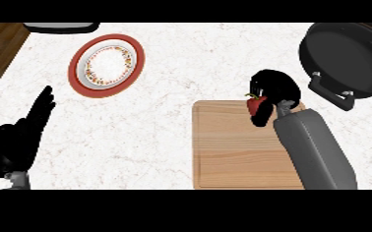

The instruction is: Pick the bell pepper from the cutting board and place it in the pot

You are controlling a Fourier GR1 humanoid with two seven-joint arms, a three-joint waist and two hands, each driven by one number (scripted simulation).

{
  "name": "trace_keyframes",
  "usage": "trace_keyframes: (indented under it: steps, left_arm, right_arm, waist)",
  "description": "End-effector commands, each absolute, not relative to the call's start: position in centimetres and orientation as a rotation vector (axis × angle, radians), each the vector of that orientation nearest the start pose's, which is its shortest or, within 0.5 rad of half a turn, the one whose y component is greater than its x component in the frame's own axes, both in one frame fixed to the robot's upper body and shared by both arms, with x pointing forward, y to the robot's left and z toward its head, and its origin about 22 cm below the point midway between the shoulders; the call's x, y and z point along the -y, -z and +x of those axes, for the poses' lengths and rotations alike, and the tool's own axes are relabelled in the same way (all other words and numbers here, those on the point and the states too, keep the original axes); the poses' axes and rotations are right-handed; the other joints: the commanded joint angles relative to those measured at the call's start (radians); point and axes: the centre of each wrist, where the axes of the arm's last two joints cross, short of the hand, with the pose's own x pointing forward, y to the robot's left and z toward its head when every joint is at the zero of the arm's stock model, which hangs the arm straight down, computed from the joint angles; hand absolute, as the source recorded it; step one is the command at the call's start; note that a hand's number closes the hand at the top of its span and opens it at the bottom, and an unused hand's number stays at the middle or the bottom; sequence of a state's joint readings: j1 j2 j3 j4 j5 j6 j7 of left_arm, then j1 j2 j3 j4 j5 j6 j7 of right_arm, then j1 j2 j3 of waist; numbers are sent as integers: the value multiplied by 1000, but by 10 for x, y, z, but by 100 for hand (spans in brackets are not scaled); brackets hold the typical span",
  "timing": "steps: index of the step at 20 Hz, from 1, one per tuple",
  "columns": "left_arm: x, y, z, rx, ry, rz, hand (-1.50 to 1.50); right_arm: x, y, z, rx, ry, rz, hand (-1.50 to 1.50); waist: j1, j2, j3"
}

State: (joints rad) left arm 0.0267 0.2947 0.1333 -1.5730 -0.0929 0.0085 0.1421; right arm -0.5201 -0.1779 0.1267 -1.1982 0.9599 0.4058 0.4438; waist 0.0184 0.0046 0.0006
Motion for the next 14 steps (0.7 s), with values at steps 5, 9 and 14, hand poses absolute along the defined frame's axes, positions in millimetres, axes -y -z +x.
trace_keyframes:
  steps: [5,9,14]
  left_arm:
    - [-332,-12,235,1375,152,442,0]
    - [-330,-23,227,1383,154,436,0]
    - [-338,-10,236,1372,139,442,0]
  right_arm:
    - [201,-127,373,1149,-1029,-1178,150]
    - [203,-167,372,1247,-835,-1407,150]
    - [215,-176,363,1378,-626,-1338,150]
  waist:
    - [-24,-7,-1]
    - [-16,-9,0]
    - [-23,-5,-1]
